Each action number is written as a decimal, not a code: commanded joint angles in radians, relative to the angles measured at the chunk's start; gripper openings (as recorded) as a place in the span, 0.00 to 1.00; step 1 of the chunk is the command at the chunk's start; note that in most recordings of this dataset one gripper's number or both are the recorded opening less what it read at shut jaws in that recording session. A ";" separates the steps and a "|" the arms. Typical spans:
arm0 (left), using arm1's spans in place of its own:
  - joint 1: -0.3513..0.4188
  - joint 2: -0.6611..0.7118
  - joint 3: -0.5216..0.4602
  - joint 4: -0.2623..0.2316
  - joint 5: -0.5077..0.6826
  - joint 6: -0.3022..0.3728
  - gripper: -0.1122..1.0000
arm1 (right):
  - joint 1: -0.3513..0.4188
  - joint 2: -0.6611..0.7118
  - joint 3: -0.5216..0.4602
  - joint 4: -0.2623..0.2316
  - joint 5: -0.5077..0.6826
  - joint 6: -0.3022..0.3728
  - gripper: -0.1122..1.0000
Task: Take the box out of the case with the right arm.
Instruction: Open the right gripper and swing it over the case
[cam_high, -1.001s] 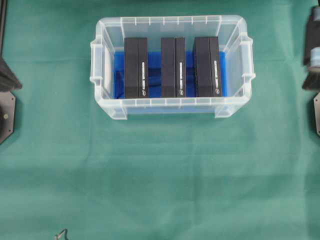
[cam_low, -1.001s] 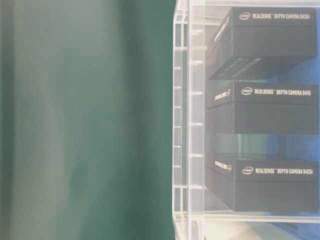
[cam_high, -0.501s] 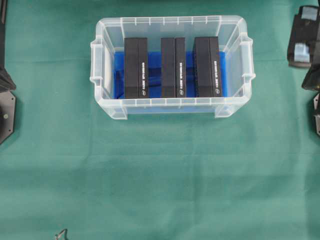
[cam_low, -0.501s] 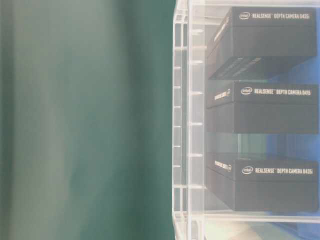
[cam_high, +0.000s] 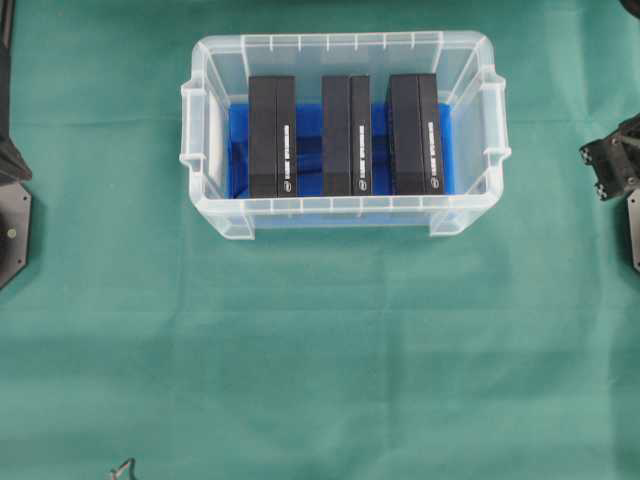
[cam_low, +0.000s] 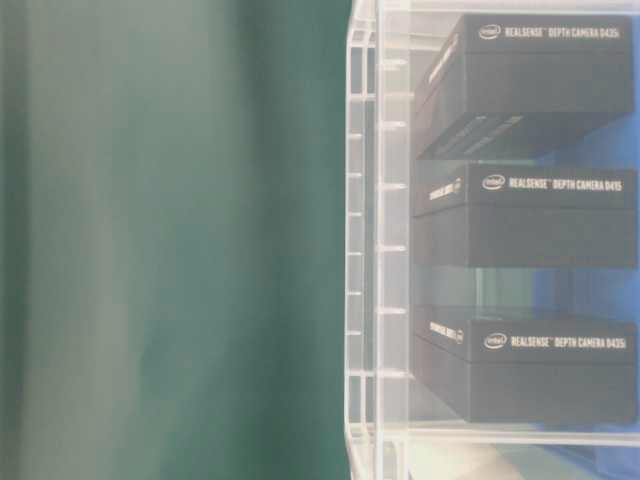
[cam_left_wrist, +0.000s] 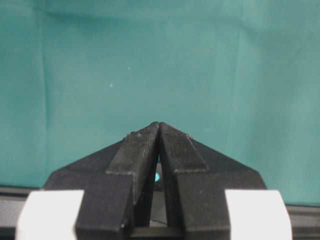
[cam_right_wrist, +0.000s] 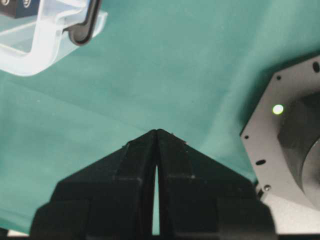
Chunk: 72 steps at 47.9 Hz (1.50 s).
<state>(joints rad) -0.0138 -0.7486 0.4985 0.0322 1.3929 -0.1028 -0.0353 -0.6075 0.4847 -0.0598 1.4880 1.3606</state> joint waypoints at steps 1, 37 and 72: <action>-0.002 0.002 -0.025 0.002 -0.003 0.000 0.10 | 0.000 -0.002 -0.025 -0.011 0.003 0.000 0.10; -0.002 0.005 -0.025 0.002 0.002 0.000 0.10 | -0.288 0.014 -0.034 -0.041 -0.011 -0.215 0.10; -0.002 0.026 -0.031 0.002 0.008 -0.002 0.10 | -0.290 0.058 -0.031 -0.075 -0.025 -0.150 0.93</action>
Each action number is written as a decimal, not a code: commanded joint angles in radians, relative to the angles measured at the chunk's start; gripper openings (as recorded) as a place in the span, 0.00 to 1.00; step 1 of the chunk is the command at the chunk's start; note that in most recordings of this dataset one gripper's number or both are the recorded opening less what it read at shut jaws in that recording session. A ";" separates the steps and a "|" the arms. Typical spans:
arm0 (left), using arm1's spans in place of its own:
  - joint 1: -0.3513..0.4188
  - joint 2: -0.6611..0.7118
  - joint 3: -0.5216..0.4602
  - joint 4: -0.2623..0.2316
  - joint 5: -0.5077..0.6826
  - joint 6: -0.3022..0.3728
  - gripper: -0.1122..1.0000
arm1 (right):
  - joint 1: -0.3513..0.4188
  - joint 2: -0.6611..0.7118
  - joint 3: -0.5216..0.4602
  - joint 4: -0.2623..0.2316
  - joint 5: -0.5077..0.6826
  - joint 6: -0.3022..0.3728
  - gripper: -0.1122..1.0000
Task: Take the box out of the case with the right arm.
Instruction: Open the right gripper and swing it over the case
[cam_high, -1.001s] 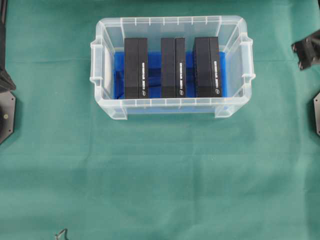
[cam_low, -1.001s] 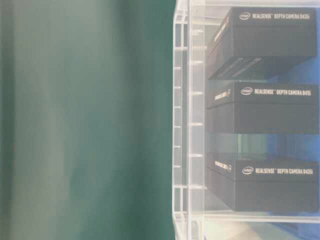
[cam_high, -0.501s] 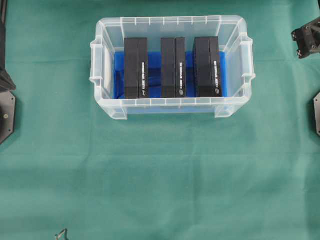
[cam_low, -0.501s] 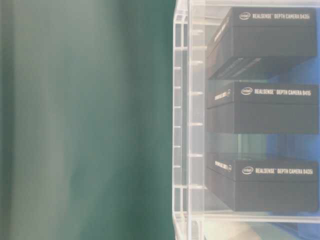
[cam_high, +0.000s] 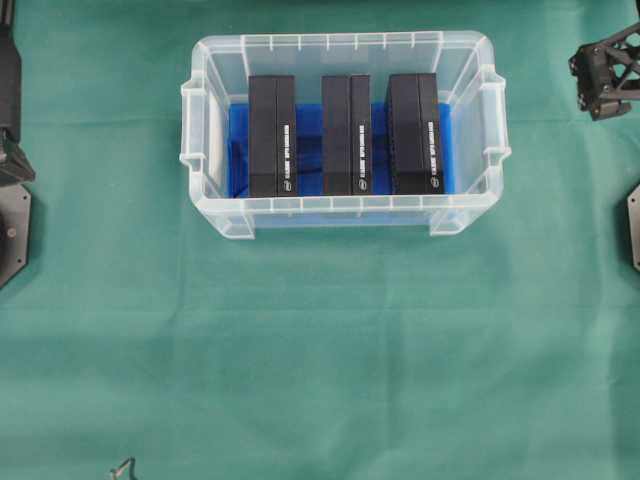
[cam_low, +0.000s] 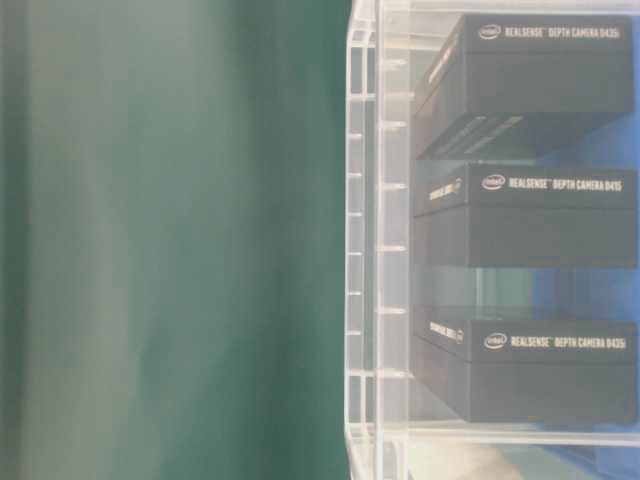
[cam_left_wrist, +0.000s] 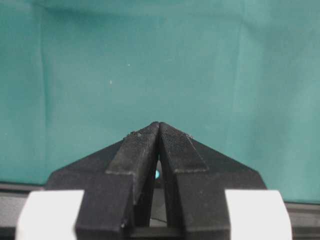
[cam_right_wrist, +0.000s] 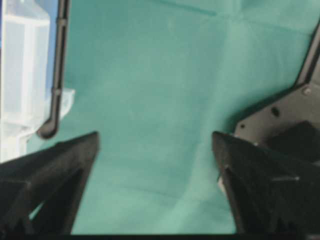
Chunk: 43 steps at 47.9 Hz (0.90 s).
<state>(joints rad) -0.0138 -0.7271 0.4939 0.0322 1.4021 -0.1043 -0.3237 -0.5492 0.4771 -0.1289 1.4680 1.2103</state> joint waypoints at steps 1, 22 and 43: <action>-0.002 0.005 -0.026 0.002 -0.002 0.000 0.10 | 0.000 0.002 -0.023 -0.008 -0.005 0.000 0.92; 0.020 0.008 -0.029 0.002 -0.002 0.000 0.10 | -0.002 0.002 -0.025 -0.003 0.015 0.034 0.93; 0.023 0.009 -0.029 0.002 -0.002 0.000 0.10 | 0.034 0.198 -0.173 0.002 -0.058 0.126 0.93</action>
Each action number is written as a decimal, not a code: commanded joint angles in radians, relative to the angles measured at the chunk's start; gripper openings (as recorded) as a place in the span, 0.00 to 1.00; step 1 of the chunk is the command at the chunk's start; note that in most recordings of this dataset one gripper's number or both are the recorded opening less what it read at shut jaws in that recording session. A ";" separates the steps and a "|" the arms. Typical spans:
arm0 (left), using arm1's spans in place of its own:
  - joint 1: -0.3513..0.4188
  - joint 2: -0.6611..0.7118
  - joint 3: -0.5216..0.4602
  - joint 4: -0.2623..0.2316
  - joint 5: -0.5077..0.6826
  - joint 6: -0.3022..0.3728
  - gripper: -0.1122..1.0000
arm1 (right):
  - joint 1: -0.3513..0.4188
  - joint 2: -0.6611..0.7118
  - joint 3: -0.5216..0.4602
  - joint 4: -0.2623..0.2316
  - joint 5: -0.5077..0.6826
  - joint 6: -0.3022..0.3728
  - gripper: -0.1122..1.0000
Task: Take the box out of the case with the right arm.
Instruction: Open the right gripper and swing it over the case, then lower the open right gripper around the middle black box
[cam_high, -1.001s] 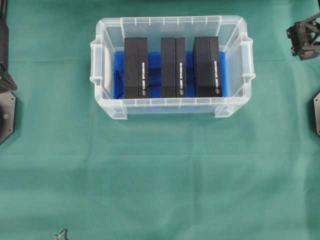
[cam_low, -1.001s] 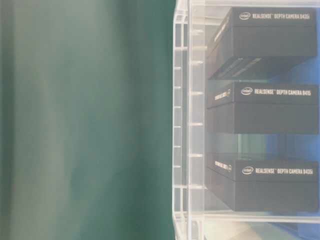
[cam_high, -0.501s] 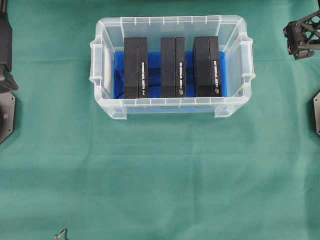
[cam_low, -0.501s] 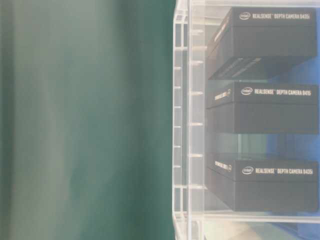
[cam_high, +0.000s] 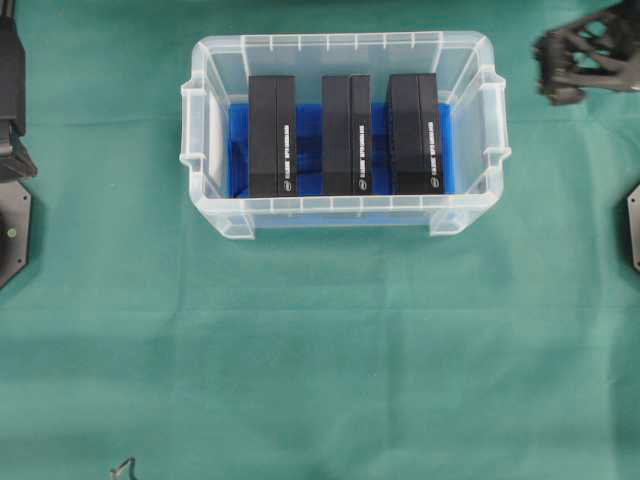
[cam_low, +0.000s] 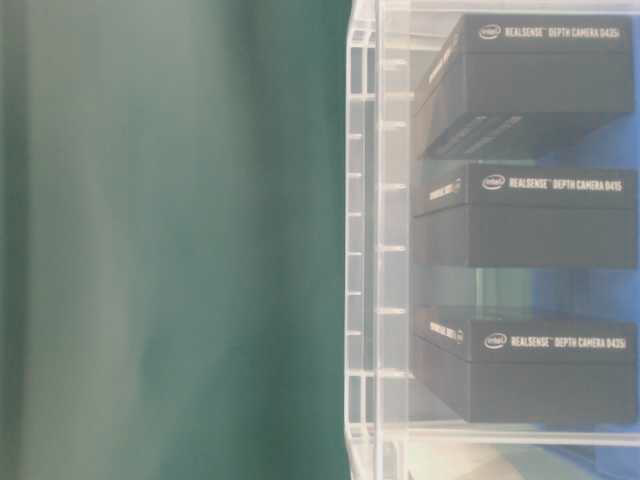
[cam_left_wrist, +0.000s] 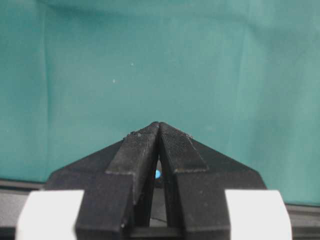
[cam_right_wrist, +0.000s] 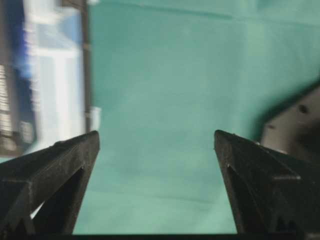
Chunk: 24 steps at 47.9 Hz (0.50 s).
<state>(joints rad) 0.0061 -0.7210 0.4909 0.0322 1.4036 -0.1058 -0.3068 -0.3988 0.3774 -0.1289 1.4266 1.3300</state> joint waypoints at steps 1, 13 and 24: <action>0.003 0.003 -0.028 0.002 -0.003 0.002 0.10 | 0.023 0.067 -0.091 0.002 -0.018 0.008 0.93; 0.011 0.023 -0.035 0.002 0.012 0.002 0.10 | 0.080 0.301 -0.327 -0.003 -0.028 0.026 0.93; 0.015 0.031 -0.046 0.002 0.054 0.002 0.10 | 0.112 0.465 -0.505 -0.002 -0.028 0.026 0.93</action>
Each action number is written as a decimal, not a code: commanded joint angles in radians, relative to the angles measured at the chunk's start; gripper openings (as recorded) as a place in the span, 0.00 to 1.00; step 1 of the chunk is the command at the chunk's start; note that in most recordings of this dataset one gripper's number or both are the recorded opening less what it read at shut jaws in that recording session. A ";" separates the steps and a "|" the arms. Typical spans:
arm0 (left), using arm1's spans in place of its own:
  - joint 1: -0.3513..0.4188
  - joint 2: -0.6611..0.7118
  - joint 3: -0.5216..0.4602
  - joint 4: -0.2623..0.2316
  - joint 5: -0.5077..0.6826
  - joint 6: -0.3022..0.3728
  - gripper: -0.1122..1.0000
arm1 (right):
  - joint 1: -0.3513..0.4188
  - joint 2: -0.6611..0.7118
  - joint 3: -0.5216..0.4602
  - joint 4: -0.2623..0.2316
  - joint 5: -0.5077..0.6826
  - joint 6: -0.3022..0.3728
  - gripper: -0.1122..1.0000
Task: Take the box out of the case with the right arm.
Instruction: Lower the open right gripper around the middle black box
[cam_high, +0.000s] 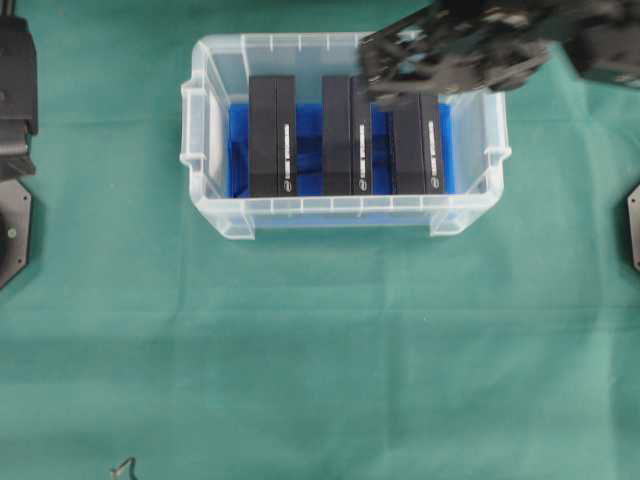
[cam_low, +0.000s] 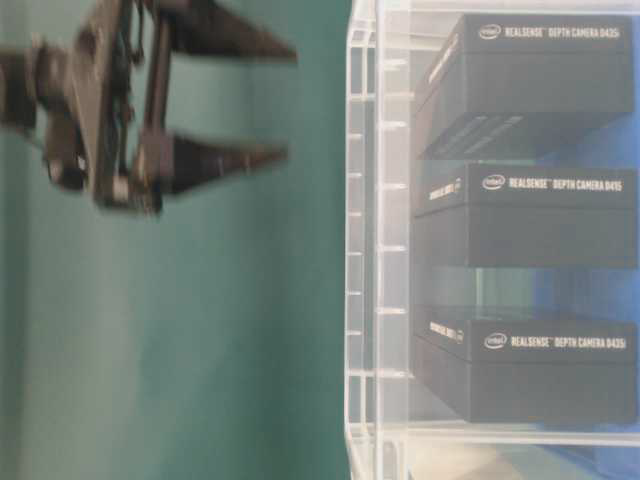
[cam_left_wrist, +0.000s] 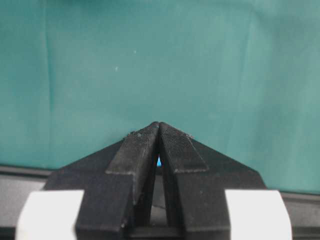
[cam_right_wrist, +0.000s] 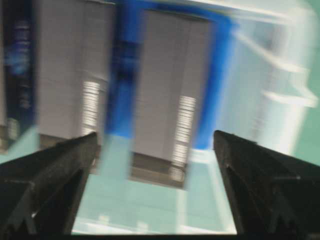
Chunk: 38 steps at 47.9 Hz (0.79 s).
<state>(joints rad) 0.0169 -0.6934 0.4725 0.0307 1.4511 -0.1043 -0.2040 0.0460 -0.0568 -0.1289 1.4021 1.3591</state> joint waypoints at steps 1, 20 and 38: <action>0.005 0.003 -0.029 0.003 0.008 0.002 0.10 | 0.012 0.032 -0.084 -0.003 -0.003 -0.002 0.93; 0.005 0.002 -0.044 0.003 0.028 0.000 0.10 | 0.029 0.149 -0.233 0.003 -0.012 0.002 0.93; 0.005 0.003 -0.046 0.003 0.028 0.000 0.10 | 0.029 0.152 -0.230 0.003 -0.011 0.012 0.93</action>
<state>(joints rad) 0.0184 -0.6903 0.4525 0.0307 1.4818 -0.1012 -0.1779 0.2163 -0.2638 -0.1273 1.3959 1.3698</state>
